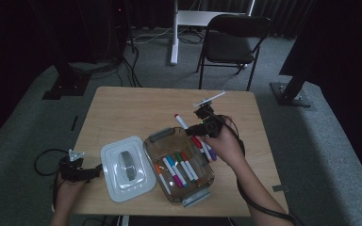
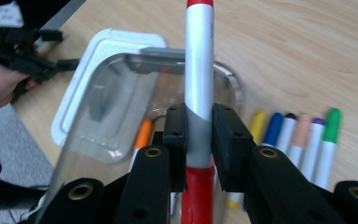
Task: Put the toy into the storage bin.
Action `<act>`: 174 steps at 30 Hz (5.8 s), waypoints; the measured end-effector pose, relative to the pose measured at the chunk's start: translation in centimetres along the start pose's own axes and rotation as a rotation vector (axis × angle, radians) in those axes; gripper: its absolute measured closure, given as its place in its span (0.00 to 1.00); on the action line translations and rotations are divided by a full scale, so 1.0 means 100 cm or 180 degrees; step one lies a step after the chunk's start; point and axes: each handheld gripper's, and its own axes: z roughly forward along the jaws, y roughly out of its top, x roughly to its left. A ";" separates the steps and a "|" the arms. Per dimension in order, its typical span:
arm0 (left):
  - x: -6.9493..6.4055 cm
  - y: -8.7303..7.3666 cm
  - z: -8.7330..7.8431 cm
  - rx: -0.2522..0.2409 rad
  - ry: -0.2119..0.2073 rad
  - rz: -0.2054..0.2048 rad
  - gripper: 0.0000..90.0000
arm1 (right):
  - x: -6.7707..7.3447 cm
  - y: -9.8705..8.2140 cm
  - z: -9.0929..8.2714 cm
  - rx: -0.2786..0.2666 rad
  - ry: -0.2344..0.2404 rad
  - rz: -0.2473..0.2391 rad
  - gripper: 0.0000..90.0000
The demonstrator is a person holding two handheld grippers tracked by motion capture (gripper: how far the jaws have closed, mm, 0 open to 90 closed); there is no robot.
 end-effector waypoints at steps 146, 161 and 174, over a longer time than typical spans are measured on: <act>0.000 0.000 0.000 0.0000 0.0000 0.0000 0.01 | -0.162 -0.062 0.121 0.0635 -0.0560 0.0680 0.81; 0.000 0.000 0.000 -0.0001 -0.0001 0.0000 0.01 | -0.160 -0.060 0.107 0.0517 -0.0548 0.0820 0.85; 0.000 0.000 0.000 0.0000 0.0000 0.0001 0.01 | -0.141 -0.051 0.071 0.0353 -0.0513 0.0912 0.85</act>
